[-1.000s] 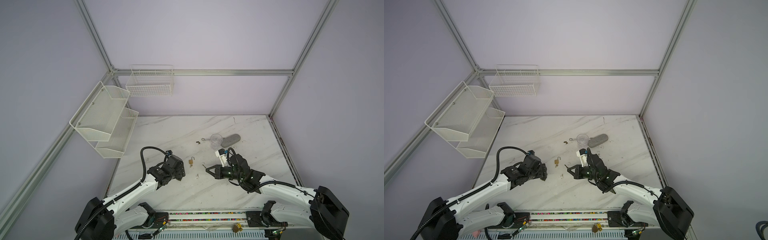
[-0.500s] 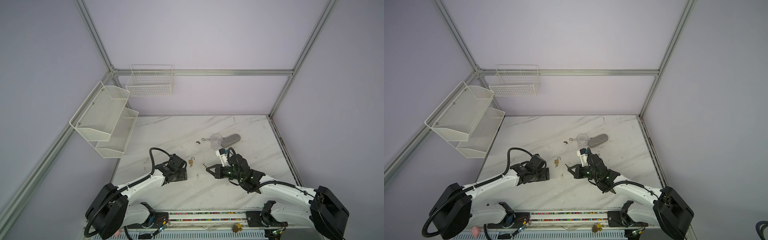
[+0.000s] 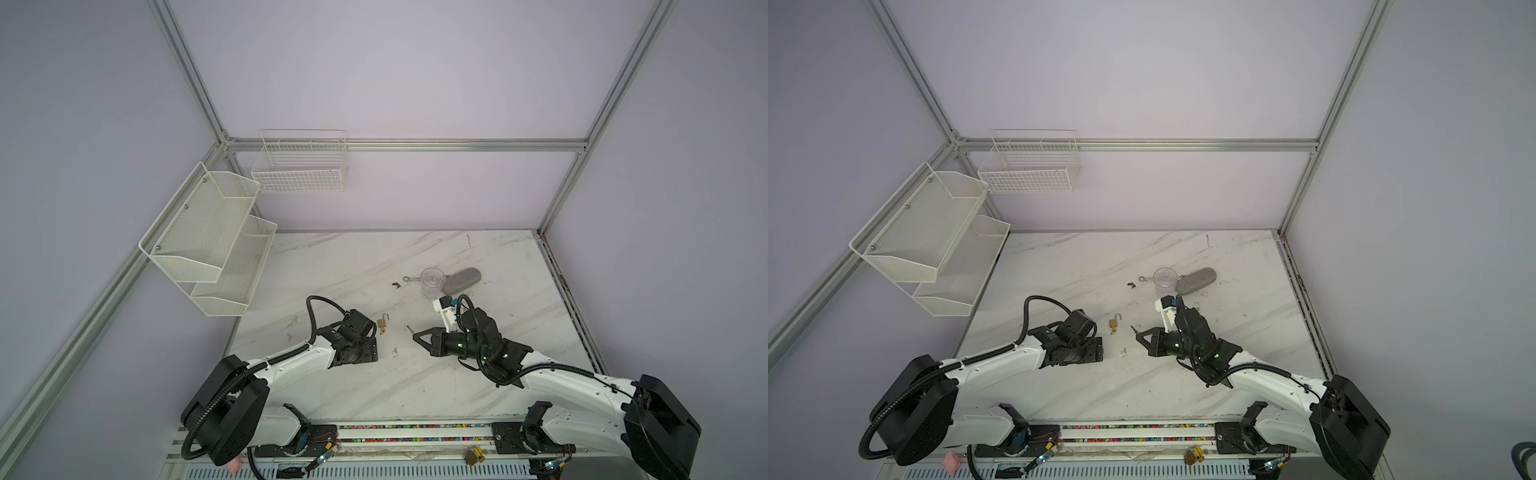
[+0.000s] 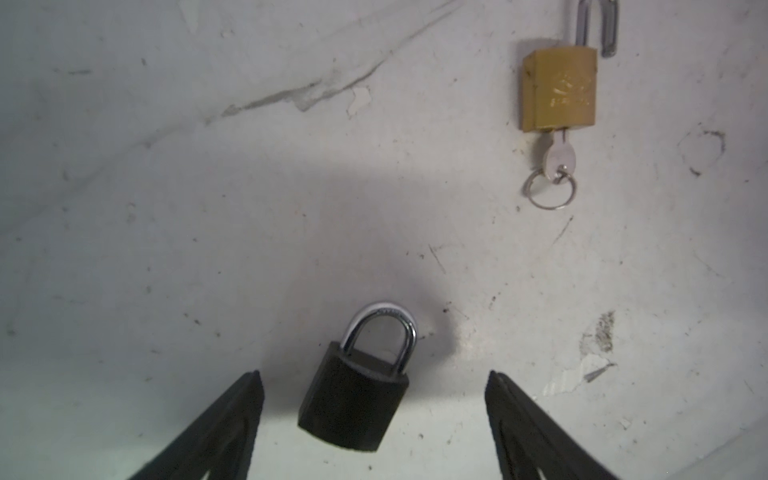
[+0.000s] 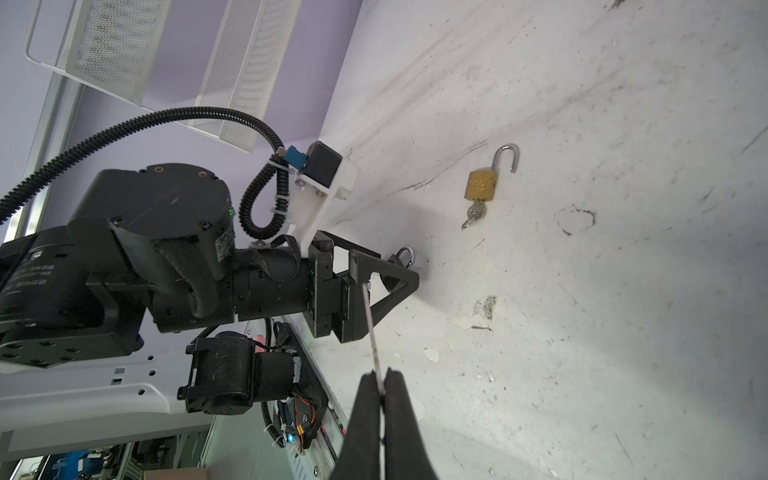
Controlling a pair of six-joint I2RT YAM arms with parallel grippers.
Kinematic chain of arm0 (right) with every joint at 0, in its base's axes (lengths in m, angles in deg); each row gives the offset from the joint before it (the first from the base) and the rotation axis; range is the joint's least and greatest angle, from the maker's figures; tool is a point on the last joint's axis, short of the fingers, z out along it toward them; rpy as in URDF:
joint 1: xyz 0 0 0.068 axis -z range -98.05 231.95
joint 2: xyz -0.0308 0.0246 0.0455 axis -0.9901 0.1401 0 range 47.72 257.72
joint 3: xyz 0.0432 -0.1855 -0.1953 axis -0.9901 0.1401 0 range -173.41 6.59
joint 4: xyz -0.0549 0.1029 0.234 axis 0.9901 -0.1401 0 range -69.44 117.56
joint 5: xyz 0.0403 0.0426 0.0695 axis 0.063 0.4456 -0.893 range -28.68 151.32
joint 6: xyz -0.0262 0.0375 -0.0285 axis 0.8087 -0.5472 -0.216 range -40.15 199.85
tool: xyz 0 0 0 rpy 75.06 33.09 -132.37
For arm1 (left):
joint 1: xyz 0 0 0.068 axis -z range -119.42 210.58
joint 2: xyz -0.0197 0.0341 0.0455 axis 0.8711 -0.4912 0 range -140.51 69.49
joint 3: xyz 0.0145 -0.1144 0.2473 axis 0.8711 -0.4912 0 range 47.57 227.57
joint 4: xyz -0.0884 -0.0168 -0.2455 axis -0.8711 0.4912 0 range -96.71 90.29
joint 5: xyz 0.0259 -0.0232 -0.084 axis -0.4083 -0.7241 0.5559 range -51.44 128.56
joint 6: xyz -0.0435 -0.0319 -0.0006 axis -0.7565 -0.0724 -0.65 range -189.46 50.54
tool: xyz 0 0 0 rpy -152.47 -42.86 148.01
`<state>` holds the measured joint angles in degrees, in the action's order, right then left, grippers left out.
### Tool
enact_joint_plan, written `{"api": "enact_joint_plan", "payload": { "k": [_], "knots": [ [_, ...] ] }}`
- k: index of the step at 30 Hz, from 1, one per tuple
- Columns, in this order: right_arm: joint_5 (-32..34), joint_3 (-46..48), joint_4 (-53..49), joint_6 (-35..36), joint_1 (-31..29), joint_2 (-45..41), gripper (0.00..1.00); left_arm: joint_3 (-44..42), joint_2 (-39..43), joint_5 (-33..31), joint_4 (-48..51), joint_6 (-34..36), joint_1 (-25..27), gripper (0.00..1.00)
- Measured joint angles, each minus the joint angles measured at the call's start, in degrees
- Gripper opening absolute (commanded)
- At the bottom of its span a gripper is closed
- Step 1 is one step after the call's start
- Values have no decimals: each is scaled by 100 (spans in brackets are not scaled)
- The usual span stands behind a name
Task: Unlock with the key
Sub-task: 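Grasp the dark grey padlock with the left gripper while the right holds the key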
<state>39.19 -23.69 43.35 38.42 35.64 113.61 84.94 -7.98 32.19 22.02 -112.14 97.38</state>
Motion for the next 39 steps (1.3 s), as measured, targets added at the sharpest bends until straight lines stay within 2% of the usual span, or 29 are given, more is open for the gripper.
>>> {"api": "enact_joint_plan", "payload": {
  "k": [8,16,22,26,29,39],
  "knots": [
    [11,0,0,24,0,7,0,299,-350,42,-31,164,323,76],
    [13,0,0,66,2,24,0,494,-573,-70,210,4,632,72],
    [11,0,-2,87,2,48,0,546,-616,-157,313,-199,684,69],
    [11,0,0,92,2,48,0,697,-791,-317,463,-356,686,64],
    [11,0,0,94,2,46,0,776,-890,-431,564,-452,693,57],
    [11,0,0,105,2,46,0,868,-1001,-601,748,-581,748,48]
  ]
}}
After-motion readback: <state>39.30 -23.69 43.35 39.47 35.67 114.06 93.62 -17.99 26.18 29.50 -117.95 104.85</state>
